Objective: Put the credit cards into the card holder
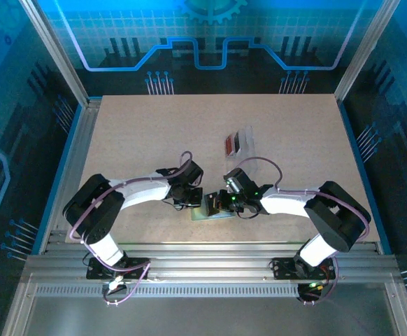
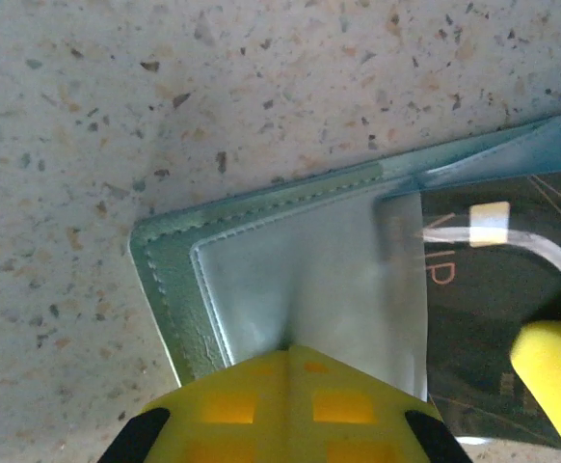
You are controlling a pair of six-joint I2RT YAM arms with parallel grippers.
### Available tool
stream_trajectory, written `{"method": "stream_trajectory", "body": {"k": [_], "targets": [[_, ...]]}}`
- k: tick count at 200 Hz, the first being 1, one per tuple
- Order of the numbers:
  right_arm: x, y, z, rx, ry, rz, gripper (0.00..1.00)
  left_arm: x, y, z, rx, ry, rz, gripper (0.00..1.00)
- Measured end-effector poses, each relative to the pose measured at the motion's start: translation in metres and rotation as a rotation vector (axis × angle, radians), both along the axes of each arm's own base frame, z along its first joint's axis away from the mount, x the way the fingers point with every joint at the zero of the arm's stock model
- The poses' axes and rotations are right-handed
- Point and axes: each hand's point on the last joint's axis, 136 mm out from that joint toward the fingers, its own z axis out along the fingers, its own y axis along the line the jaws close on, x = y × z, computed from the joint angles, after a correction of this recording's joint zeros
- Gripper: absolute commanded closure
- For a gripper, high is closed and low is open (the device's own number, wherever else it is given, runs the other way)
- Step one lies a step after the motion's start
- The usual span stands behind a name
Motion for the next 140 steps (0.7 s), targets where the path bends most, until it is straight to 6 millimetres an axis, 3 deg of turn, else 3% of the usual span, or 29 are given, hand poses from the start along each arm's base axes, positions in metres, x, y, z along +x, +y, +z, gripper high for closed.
{"method": "stream_trajectory", "body": {"k": [140], "targets": [[-0.0039,-0.0053,-0.0030,0.052,0.018,-0.077,1.00,-0.0008,0.0003,-0.0024,-0.064,-0.070,0.000,1.00]]}}
